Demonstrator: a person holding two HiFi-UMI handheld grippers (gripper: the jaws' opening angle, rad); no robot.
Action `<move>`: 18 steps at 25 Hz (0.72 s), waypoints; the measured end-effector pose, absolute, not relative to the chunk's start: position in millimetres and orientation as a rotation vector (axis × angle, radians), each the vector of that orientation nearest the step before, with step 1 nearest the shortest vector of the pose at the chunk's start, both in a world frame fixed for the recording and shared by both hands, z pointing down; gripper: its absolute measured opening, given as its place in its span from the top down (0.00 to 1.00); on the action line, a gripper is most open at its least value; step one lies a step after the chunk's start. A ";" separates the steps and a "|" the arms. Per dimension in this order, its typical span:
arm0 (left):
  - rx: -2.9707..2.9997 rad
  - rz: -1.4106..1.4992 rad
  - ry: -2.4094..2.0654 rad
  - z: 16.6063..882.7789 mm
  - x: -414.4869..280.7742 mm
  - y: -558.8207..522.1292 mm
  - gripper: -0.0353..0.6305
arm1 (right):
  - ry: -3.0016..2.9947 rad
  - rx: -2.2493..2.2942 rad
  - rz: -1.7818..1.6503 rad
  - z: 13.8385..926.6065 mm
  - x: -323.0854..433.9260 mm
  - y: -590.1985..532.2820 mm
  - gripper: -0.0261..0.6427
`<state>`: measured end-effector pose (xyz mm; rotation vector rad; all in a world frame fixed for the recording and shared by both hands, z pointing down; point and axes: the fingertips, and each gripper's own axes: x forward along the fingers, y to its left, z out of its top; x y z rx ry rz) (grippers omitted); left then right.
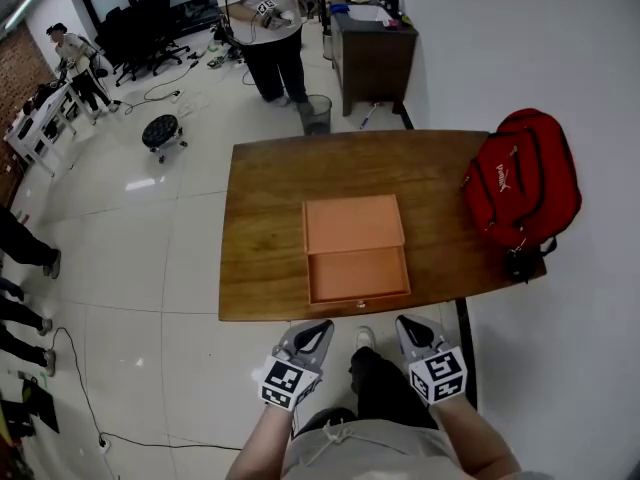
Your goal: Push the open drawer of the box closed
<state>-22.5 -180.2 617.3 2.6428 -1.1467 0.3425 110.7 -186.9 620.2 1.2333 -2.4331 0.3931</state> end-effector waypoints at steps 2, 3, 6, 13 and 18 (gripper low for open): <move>2.602 0.345 -1.115 636.9 -16.5 -188.4 0.94 | -2.415 1.210 0.440 641.1 109.7 -196.0 0.96; 2.576 0.341 -1.109 645.0 -15.5 -192.1 0.94 | -2.405 1.200 0.465 649.9 109.4 -200.0 0.96; 2.506 0.341 -1.127 663.2 -18.0 -204.6 0.94 | -2.382 1.183 0.551 669.9 108.7 -212.3 0.96; 2.338 0.266 -1.141 681.1 -22.2 -225.3 0.94 | -2.352 1.156 0.705 689.2 104.6 -237.0 0.96; 2.306 0.260 -1.152 678.4 -24.1 -239.0 0.94 | -2.365 1.124 0.762 686.1 99.9 -250.5 0.96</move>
